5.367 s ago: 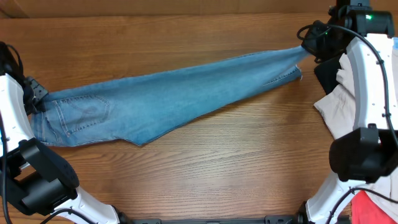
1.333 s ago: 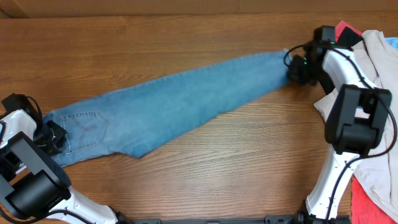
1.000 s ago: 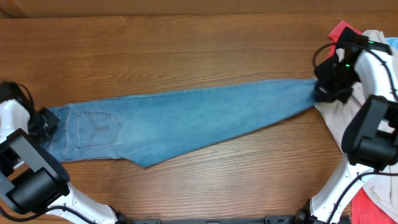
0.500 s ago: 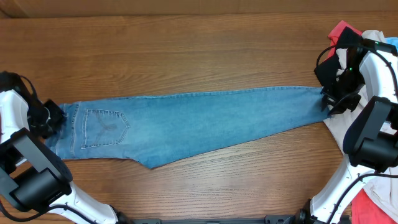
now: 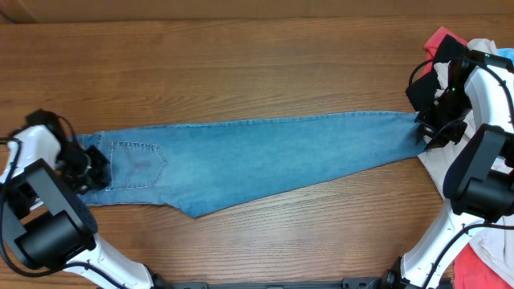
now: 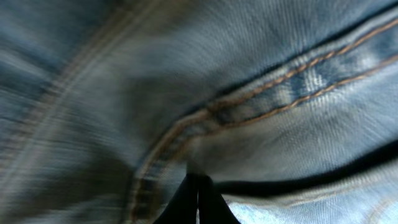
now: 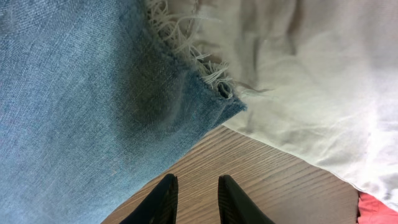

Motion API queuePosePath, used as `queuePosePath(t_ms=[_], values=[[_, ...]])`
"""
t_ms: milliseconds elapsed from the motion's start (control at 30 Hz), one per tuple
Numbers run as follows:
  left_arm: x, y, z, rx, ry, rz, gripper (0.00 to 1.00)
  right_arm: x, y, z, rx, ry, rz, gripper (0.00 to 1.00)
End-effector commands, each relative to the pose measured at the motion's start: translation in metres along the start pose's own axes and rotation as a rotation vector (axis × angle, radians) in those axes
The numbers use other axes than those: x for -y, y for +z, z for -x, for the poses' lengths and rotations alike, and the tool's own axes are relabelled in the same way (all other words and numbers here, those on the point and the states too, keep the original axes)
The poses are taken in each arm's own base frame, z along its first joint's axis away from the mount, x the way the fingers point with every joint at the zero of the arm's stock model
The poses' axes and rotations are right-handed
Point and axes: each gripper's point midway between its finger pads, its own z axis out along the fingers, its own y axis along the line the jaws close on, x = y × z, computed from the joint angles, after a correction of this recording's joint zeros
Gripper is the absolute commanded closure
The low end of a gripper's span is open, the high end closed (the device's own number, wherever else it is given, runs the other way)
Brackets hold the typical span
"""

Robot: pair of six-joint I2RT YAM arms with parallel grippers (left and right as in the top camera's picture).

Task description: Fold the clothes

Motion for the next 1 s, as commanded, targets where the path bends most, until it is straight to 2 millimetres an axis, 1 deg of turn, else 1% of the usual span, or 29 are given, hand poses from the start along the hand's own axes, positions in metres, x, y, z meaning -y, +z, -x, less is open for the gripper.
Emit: queuePosePath(t_ms=[0,67,100,200,300,400,500,567,633,667,700,733,767,800,833,900,967], values=[[-0.003,0.026,-0.01,0.004,-0.009,0.044,0.93,0.001,-0.012,0.002,0.038,-0.005,0.01,0.75],[-0.011,0.03,0.003,0.067,-0.039,0.084,0.93,-0.001,-0.012,0.002,0.037,-0.006,0.019,0.75],[-0.012,0.03,0.015,0.118,-0.039,0.082,0.94,-0.003,-0.012,0.002,0.037,-0.008,0.027,0.75],[-0.006,0.025,0.048,0.255,-0.038,0.052,0.95,-0.013,-0.013,0.0,0.026,-0.027,0.086,0.75],[0.001,0.016,0.072,0.352,-0.034,0.028,0.92,-0.024,-0.015,-0.005,0.004,-0.056,0.152,0.75],[0.004,0.007,0.089,0.418,-0.029,0.022,0.92,-0.025,-0.017,-0.008,-0.002,-0.058,0.162,0.74],[0.006,-0.004,0.103,0.461,-0.002,0.029,0.91,-0.025,-0.02,-0.008,0.006,-0.059,0.164,0.68],[0.008,-0.014,0.11,0.479,0.023,0.037,0.91,-0.025,-0.02,-0.008,0.008,-0.065,0.165,0.65],[0.008,-0.029,0.118,0.491,0.02,0.043,0.91,-0.025,-0.02,-0.008,0.011,-0.104,0.164,0.62],[0.009,-0.042,0.121,0.486,0.016,0.031,0.83,-0.025,-0.02,-0.007,0.017,-0.137,0.164,0.56],[0.011,-0.05,0.122,0.477,0.014,0.016,0.66,-0.025,-0.02,-0.007,0.02,-0.159,0.164,0.51],[0.012,-0.055,0.121,0.47,0.015,0.003,0.58,-0.025,-0.02,-0.007,0.021,-0.165,0.163,0.48],[0.015,-0.062,0.12,0.458,0.017,-0.012,0.44,-0.024,-0.019,-0.006,0.025,-0.175,0.157,0.47],[0.017,-0.067,0.118,0.443,0.018,-0.025,0.4,-0.023,-0.017,-0.006,0.026,-0.182,0.153,0.47],[0.02,-0.071,0.116,0.428,0.022,-0.041,0.39,-0.022,-0.015,-0.006,0.025,-0.185,0.149,0.47],[0.026,-0.076,0.111,0.4,0.029,-0.073,0.38,-0.021,-0.009,-0.006,0.02,-0.198,0.141,0.47],[0.033,-0.077,0.103,0.366,0.037,-0.105,0.38,-0.02,0.001,-0.008,0.009,-0.202,0.139,0.47]])
